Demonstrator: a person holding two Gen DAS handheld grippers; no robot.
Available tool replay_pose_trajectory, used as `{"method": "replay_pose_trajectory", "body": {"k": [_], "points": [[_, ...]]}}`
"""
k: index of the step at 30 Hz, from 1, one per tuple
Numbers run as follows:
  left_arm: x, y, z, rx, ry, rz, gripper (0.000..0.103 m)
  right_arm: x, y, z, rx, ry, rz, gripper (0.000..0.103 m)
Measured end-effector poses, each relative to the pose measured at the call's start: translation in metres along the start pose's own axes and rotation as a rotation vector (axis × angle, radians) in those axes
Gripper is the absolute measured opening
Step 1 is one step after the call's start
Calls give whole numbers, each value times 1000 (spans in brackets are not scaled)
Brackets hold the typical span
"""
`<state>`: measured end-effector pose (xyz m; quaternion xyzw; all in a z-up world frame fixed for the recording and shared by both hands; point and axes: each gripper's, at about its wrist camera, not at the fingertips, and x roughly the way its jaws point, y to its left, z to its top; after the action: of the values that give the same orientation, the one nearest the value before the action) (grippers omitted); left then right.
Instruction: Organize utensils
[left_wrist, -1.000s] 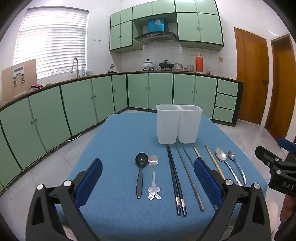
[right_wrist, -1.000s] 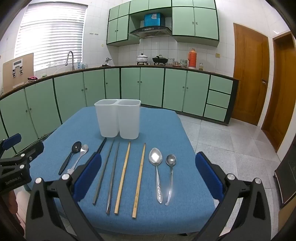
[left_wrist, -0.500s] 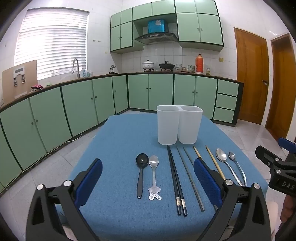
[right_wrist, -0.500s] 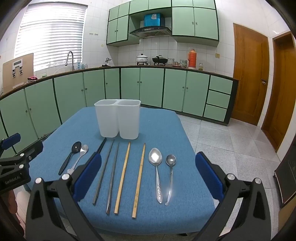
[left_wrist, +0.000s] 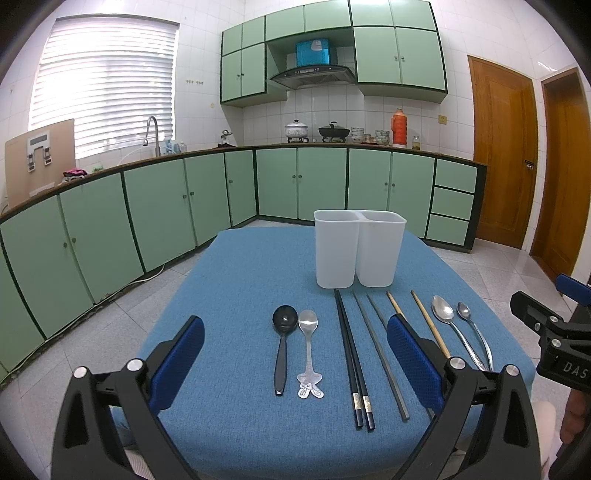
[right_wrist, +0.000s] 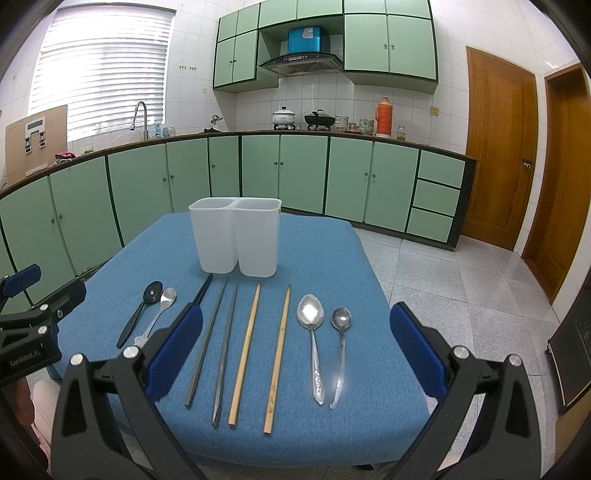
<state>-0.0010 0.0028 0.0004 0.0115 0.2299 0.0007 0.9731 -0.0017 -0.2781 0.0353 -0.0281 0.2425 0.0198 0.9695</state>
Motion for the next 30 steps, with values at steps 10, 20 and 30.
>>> {"method": "replay_pose_trajectory", "body": {"k": [10, 20, 30], "points": [[0, -1, 0, 3, 0, -2, 97, 0, 0, 0, -1, 0, 0, 98], [0, 0, 0, 2, 1, -2, 97, -1, 0, 0, -1, 0, 0, 98], [0, 0, 1, 2, 1, -2, 97, -1, 0, 1, -1, 0, 0, 98]]}}
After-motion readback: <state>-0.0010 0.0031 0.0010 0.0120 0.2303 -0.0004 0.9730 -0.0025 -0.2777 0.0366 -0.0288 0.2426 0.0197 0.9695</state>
